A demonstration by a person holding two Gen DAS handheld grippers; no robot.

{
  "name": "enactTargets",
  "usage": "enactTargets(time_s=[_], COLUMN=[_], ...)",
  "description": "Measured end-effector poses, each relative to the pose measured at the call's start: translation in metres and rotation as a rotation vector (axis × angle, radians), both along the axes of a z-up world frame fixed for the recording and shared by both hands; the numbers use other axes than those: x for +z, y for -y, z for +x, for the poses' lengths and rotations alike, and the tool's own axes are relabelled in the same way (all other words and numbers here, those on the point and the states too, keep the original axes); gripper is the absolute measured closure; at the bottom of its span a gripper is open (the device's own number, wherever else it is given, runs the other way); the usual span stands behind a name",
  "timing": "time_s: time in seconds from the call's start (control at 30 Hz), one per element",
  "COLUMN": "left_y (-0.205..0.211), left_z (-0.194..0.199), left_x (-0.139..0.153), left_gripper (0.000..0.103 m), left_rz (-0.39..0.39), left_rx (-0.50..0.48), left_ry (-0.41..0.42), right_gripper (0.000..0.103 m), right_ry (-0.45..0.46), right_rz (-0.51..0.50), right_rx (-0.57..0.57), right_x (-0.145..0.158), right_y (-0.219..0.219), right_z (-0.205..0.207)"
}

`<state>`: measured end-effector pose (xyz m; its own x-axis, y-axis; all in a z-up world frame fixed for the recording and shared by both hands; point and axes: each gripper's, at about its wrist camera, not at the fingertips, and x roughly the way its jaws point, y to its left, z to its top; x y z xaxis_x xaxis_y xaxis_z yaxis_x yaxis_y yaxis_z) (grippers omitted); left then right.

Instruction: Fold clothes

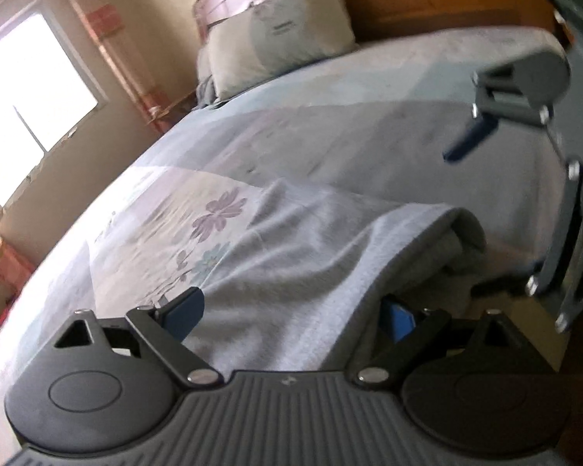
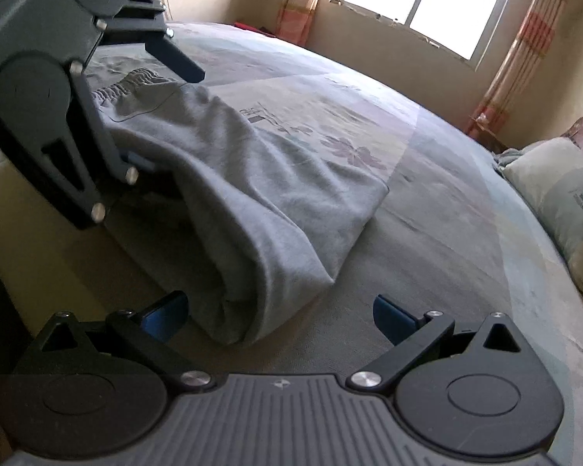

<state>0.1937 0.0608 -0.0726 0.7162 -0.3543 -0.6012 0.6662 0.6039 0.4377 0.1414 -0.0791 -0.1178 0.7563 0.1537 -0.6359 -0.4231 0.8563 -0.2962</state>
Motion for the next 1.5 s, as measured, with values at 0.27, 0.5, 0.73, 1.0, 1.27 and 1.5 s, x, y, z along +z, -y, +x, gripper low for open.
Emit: enactTargets(time_s=[0.27, 0.5, 0.73, 1.0, 1.27, 1.5], left_y=[-0.010, -0.003, -0.023, -0.066, -0.098, -0.127], left_z=[0.005, -0.011, -0.015, -0.005, 0.032, 0.026], left_x=[0.004, -0.016, -0.017, -0.005, 0.020, -0.022], left_gripper=[0.010, 0.008, 0.009, 0.009, 0.006, 0.006], left_rz=[-0.047, -0.033, -0.050, -0.158, -0.346, -0.416], left_rx=[0.028, -0.060, -0.001, 0.137, 0.266, 0.398], left_ry=[-0.032, -0.129, -0.186, -0.301, -0.298, -0.471], right_gripper=[0.000, 0.000, 0.000, 0.000, 0.005, 0.057], right_ry=[0.223, 0.210, 0.174, 0.070, 0.014, -0.230], right_rz=[-0.314, -0.303, -0.306, -0.135, 0.142, 0.290], right_rx=[-0.033, -0.084, -0.089, -0.101, 0.054, 0.056], right_x=[-0.021, -0.020, -0.025, -0.007, 0.049, 0.013], right_y=[-0.045, 0.012, 0.003, 0.033, 0.033, 0.002], right_z=[0.017, -0.011, -0.005, -0.008, -0.003, 0.048])
